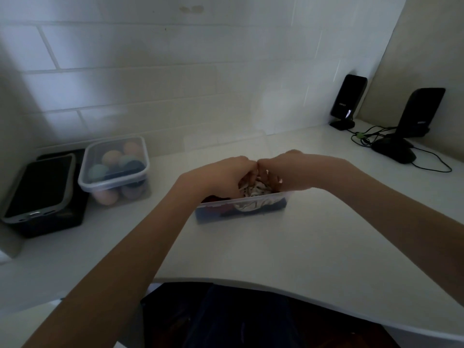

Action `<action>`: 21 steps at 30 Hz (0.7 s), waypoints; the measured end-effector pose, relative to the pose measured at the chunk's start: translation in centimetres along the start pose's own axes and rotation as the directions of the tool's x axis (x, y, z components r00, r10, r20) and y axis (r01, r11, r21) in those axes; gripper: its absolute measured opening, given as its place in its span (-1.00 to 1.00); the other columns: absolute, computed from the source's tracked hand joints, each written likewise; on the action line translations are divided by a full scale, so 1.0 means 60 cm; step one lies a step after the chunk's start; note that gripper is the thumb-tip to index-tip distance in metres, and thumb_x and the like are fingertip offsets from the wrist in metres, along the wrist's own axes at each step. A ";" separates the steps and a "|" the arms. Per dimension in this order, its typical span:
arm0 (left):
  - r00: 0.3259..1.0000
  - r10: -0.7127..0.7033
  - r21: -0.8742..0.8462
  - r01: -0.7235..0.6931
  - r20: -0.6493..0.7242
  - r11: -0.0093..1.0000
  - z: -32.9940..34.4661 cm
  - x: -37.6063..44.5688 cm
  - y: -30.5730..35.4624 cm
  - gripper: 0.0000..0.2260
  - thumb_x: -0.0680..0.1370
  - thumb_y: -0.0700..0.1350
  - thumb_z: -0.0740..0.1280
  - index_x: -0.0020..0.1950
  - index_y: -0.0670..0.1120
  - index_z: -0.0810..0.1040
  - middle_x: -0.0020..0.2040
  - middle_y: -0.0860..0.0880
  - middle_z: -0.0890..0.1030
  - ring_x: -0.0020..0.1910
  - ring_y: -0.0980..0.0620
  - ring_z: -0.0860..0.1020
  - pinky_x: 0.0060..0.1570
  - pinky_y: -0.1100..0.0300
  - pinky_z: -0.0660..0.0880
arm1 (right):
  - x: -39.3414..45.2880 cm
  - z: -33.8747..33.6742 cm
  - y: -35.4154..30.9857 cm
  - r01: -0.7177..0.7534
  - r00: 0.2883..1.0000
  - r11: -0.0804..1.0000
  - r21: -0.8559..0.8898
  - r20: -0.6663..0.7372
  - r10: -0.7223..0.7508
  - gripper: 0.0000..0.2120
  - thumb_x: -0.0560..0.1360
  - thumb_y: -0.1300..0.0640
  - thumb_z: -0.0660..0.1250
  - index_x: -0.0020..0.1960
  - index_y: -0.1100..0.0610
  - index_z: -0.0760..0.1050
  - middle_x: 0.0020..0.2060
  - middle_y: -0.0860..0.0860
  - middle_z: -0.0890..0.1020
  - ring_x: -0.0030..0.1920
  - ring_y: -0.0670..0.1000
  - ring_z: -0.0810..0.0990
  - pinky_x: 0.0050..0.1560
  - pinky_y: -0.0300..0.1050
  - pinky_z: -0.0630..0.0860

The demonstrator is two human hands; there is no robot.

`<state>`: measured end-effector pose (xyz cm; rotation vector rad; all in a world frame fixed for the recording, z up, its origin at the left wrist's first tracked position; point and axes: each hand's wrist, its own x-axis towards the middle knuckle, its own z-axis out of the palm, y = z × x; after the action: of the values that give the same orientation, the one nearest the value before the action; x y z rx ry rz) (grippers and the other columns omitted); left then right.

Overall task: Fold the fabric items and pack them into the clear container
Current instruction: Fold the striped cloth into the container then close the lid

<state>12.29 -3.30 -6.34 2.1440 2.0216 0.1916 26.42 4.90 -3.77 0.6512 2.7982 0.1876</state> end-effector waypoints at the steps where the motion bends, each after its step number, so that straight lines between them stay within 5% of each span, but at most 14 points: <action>1: 1.000 -0.023 0.001 0.023 0.008 1.000 0.000 0.002 0.000 -0.73 0.38 -0.18 0.40 0.03 -0.06 0.41 0.00 -0.02 0.39 -0.08 0.01 0.39 -0.11 0.19 0.35 | 0.000 -0.001 0.003 -0.005 1.000 1.000 0.003 -0.004 0.005 -0.77 0.51 0.11 0.19 0.16 0.06 0.34 -0.04 -0.02 0.46 0.05 0.05 0.46 0.09 -0.07 0.30; 5: 0.996 -0.081 0.048 0.080 0.025 0.996 0.004 0.006 0.005 -0.62 0.43 -0.14 0.36 0.22 -0.09 0.40 0.15 -0.09 0.46 0.07 -0.05 0.45 0.05 0.11 0.43 | 0.004 -0.005 0.012 -0.023 0.998 0.987 -0.159 0.055 0.032 -0.64 0.46 0.04 0.29 0.24 -0.09 0.38 0.15 -0.06 0.53 0.34 0.02 0.29 0.41 0.23 0.03; 9: 0.995 -0.097 0.115 0.092 0.033 0.989 0.001 0.001 0.007 -0.65 0.45 -0.10 0.33 0.24 -0.05 0.48 0.13 -0.08 0.58 0.05 -0.06 0.51 0.05 0.07 0.49 | 0.006 -0.007 0.009 -0.020 0.997 0.976 -0.218 0.070 0.036 -0.63 0.47 0.01 0.26 0.27 -0.14 0.39 0.12 -0.01 0.54 0.33 0.03 0.29 0.35 0.22 0.07; 15: 0.987 -0.133 0.108 0.122 0.095 0.987 -0.008 0.001 0.004 -0.55 0.44 -0.02 0.37 0.32 0.01 0.43 0.21 -0.02 0.56 0.13 -0.02 0.49 0.12 0.09 0.45 | 0.011 -0.018 -0.009 -0.073 0.991 0.967 -0.244 0.092 0.098 -0.52 0.49 -0.03 0.28 0.37 -0.08 0.26 0.22 0.13 0.41 0.21 0.19 0.30 0.04 -0.05 0.16; 21: 0.987 -0.149 0.117 0.141 0.064 0.983 0.001 0.004 0.009 -0.59 0.42 -0.06 0.37 0.26 -0.04 0.45 0.15 -0.07 0.58 0.07 -0.07 0.52 0.07 0.06 0.50 | 0.012 -0.006 -0.015 -0.069 0.997 0.955 -0.288 -0.006 0.071 -0.63 0.55 0.02 0.18 0.35 -0.03 0.29 0.13 0.10 0.52 0.20 0.12 0.35 0.08 -0.03 0.21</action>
<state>12.86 -3.12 -6.30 2.0225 2.1839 -0.0213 25.33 4.38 -3.76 0.6759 2.6686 0.5944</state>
